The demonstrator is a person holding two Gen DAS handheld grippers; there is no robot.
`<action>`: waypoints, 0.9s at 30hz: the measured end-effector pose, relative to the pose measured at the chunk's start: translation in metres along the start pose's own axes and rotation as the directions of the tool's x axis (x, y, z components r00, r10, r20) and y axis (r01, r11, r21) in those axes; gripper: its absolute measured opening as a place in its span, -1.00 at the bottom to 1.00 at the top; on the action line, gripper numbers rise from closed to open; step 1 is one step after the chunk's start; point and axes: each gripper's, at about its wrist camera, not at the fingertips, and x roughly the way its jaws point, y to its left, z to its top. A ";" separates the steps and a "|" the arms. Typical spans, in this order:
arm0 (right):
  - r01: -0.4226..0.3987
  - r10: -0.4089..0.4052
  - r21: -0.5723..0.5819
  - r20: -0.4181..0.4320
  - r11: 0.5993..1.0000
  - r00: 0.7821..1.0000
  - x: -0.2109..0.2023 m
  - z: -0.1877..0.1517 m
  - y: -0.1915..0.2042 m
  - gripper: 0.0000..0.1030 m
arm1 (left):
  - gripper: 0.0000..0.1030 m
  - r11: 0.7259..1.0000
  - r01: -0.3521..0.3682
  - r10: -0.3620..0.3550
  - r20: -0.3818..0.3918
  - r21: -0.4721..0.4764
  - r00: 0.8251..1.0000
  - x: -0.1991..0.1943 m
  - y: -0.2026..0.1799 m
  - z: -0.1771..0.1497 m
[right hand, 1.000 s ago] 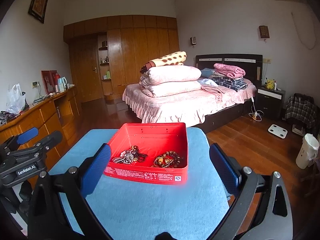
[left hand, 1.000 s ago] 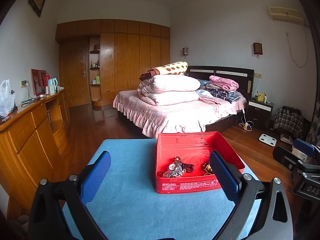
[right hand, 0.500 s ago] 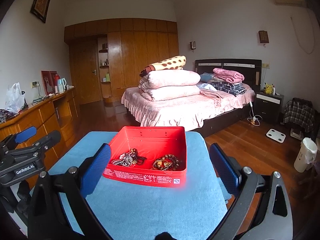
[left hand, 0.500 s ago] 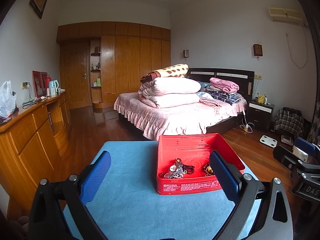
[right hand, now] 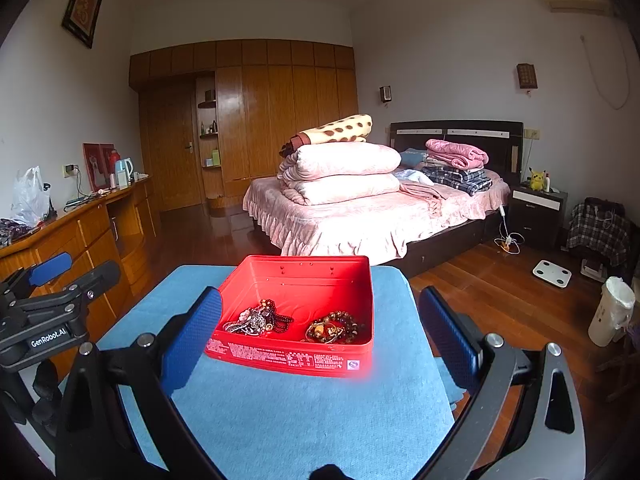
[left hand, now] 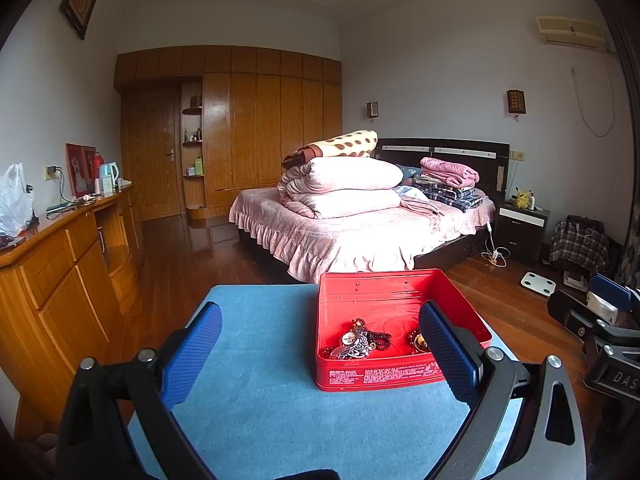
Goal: Organize jewelry
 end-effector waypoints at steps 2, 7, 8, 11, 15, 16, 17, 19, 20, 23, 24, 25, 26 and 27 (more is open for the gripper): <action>0.000 0.000 0.000 0.000 1.000 1.000 0.000 0.001 -0.001 0.86 | 0.88 1.000 0.000 0.000 -0.001 0.002 1.000 0.001 0.000 0.001; 0.001 -0.001 -0.001 0.000 1.000 1.000 0.000 0.000 -0.001 0.86 | 0.88 1.000 0.002 -0.002 -0.002 0.000 1.000 0.000 0.000 -0.001; 0.000 0.000 -0.002 -0.001 1.000 1.000 0.000 0.000 -0.001 0.86 | 0.88 1.000 0.004 -0.004 -0.002 -0.001 1.000 0.000 0.001 -0.001; 0.000 0.000 0.000 0.000 1.000 1.000 0.000 0.000 -0.001 0.86 | 0.88 1.000 0.001 -0.001 -0.002 0.001 1.000 -0.001 0.001 -0.002; -0.001 0.001 0.000 0.000 1.000 1.000 0.000 0.001 -0.001 0.86 | 0.88 1.000 0.002 -0.002 -0.005 -0.001 1.000 0.000 0.002 -0.002; 0.000 0.000 -0.001 -0.001 1.000 1.000 0.000 0.001 -0.001 0.86 | 0.88 1.000 0.002 -0.002 -0.005 0.000 1.000 0.000 0.002 -0.002; 0.000 0.000 -0.001 -0.001 1.000 1.000 0.000 0.001 -0.001 0.86 | 0.88 1.000 0.002 -0.002 -0.006 -0.001 1.000 0.000 0.003 -0.002; 0.000 0.000 -0.001 -0.001 1.000 1.000 0.000 0.001 -0.001 0.86 | 0.88 1.000 0.002 -0.002 -0.005 0.000 1.000 0.000 0.002 -0.002; 0.000 0.000 0.000 -0.002 1.000 1.000 0.000 0.001 0.000 0.86 | 0.88 1.000 0.003 -0.003 -0.004 0.000 1.000 0.000 0.003 -0.001; 0.000 0.000 0.000 0.000 1.000 1.000 0.000 0.001 0.000 0.86 | 0.88 1.000 0.004 -0.004 -0.002 0.000 1.000 0.000 0.003 -0.003; 0.000 0.000 0.000 0.000 1.000 1.000 0.000 0.001 0.000 0.86 | 0.88 1.000 0.006 -0.006 -0.002 0.000 1.000 0.000 0.003 -0.003; -0.001 0.001 0.000 0.001 1.000 1.000 0.000 0.001 -0.001 0.86 | 0.88 1.000 0.008 -0.008 -0.003 0.001 1.000 -0.001 0.003 -0.003; -0.001 0.001 0.000 0.001 1.000 1.000 0.000 0.001 -0.001 0.86 | 0.88 1.000 0.010 -0.010 -0.003 0.000 1.000 -0.001 0.003 -0.003; -0.001 0.001 0.000 0.001 1.000 1.000 0.001 0.002 -0.002 0.86 | 0.88 1.000 0.011 -0.011 -0.002 0.000 1.000 -0.001 0.003 -0.004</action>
